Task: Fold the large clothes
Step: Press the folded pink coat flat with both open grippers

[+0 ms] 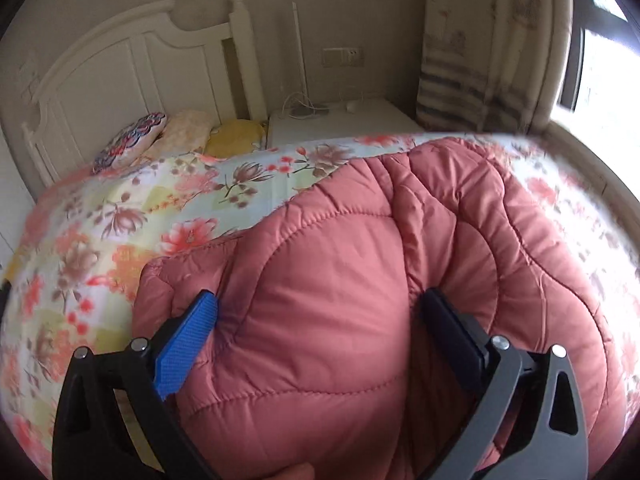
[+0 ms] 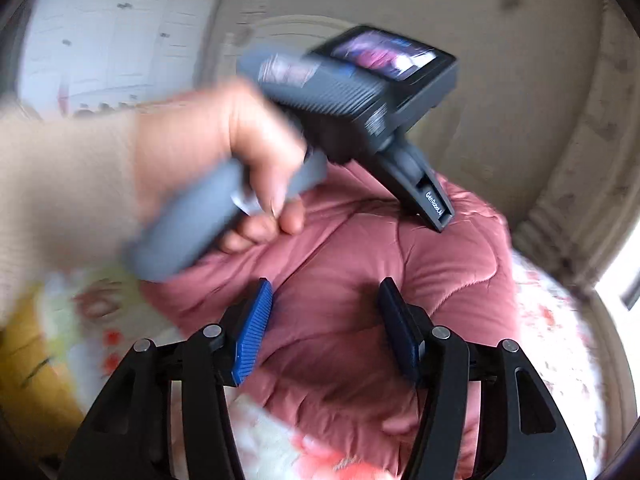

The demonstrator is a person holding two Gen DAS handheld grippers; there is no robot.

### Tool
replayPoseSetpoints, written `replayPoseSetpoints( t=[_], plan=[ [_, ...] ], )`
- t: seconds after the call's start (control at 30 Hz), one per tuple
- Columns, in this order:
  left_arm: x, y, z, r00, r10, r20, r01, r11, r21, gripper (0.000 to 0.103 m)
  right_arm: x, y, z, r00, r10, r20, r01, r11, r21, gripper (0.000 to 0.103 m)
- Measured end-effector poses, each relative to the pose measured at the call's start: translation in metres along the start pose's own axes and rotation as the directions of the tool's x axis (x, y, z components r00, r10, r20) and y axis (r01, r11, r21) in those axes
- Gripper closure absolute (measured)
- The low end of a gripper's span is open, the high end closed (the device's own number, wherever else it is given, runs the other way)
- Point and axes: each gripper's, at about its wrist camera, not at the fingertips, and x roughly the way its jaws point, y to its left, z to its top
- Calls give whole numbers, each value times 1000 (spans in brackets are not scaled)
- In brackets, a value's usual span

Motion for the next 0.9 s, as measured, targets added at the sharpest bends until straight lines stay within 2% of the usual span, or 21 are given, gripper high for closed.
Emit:
replayPoseSetpoints(
  t=[0.07, 0.17, 0.23, 0.3, 0.33, 0.37, 0.4, 0.47, 0.53, 0.6, 0.63, 0.7, 0.77, 0.9],
  plan=[
    [-4, 1, -1, 1000, 13, 18, -13, 1000, 10, 2, -16, -17, 1, 995, 88, 39, -90, 995, 43, 46],
    [-4, 4, -5, 999, -1, 45, 2, 1000, -6, 2, -31, -62, 5, 992, 65, 106, -80, 985, 151, 47],
    [-6, 9, -8, 998, -13, 65, 15, 999, -28, 2, -33, -95, 5, 989, 45, 138, -80, 964, 253, 50],
    [-8, 11, -9, 997, -20, 75, 23, 999, -37, 2, -17, -116, -2, 991, 94, 94, -118, 943, 310, 55],
    [-9, 12, -10, 996, -29, 82, 32, 999, -38, 2, -5, -116, -7, 989, 137, 49, -146, 941, 304, 55],
    [-10, 13, -11, 995, -42, 89, 46, 998, -42, 2, 5, -112, -13, 990, 142, 19, -142, 951, 273, 55],
    [-10, 14, -12, 995, -49, 91, 53, 998, -45, 2, 10, -102, -19, 994, 104, 16, -105, 970, 219, 55],
    [-10, 16, -14, 994, -57, 93, 62, 997, -52, 2, 13, -100, -22, 996, 84, 16, -86, 976, 202, 55],
    [-9, 19, -14, 994, -67, 89, 73, 995, -65, 2, 12, -105, -14, 993, 116, -16, -110, 972, 207, 55],
    [-7, 23, -13, 994, -79, 80, 86, 993, -84, 2, 5, -123, 4, 982, 188, -21, -177, 954, 241, 55],
    [-6, 25, -13, 993, -91, 78, 98, 991, -95, 2, 1, -136, 13, 982, 188, 1, -182, 950, 253, 55],
    [-5, 30, -14, 991, -109, 79, 117, 987, -113, 2, 1, -164, 32, 990, 137, 38, -142, 952, 271, 55],
    [-5, 31, -14, 991, -108, 84, 118, 986, -118, 2, 18, -198, 51, 994, 95, 51, -106, 945, 309, 55],
    [-6, 29, -15, 992, -88, 86, 97, 989, -109, 2, 79, -239, 66, 990, 143, 1, -132, 908, 399, 55]
  ],
)
